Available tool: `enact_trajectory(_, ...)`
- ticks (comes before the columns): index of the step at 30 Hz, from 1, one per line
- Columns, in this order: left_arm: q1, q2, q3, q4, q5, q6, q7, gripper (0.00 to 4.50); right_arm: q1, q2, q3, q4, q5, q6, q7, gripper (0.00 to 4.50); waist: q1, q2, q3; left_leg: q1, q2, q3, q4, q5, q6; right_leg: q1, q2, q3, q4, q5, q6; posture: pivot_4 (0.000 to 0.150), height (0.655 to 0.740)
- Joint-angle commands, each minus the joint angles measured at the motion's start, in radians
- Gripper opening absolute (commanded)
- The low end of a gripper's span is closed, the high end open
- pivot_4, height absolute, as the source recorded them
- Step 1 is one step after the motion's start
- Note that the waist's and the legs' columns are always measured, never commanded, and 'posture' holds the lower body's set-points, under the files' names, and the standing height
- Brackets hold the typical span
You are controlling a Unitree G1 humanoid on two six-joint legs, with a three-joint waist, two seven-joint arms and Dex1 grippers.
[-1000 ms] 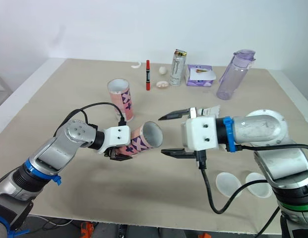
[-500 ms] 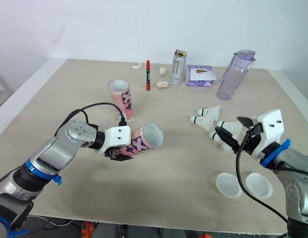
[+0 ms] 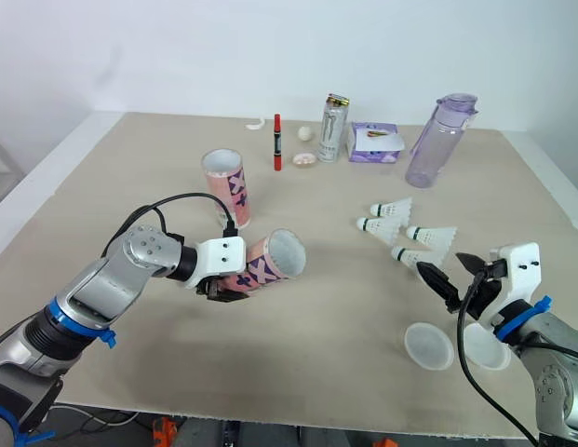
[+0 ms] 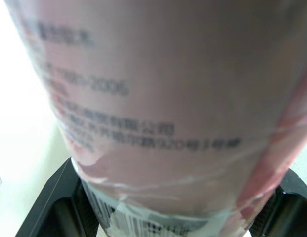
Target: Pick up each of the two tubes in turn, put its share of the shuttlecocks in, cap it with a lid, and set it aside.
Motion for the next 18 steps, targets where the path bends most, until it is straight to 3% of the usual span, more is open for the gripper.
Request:
enact_trajectory(1, 0.018, 0.012, -0.021, 0.017, 0.019, 0.012, 0.005, 3.12, -0.009, -0.003, 0.018, -0.003, 0.026, 0.02, 0.01, 4.43, 0.0, 0.0, 0.0, 0.0, 0.0, 0.0, 0.0, 0.0, 0.0, 0.0, 0.0, 0.0, 0.0, 0.0, 0.0, 0.15, 0.74)
enact_trajectory(18, 0.027, 0.022, -0.016, 0.011, 0.02, 0.018, 0.012, 3.12, -0.155, 0.021, 0.134, 0.175, 0.021, 0.031, 0.01, 4.43, -0.002, 0.0, 0.0, 0.0, 0.0, 0.0, 0.0, 0.0, 0.0, 0.0, 0.0, 0.0, 0.0, 0.0, 0.0, 0.15, 0.74)
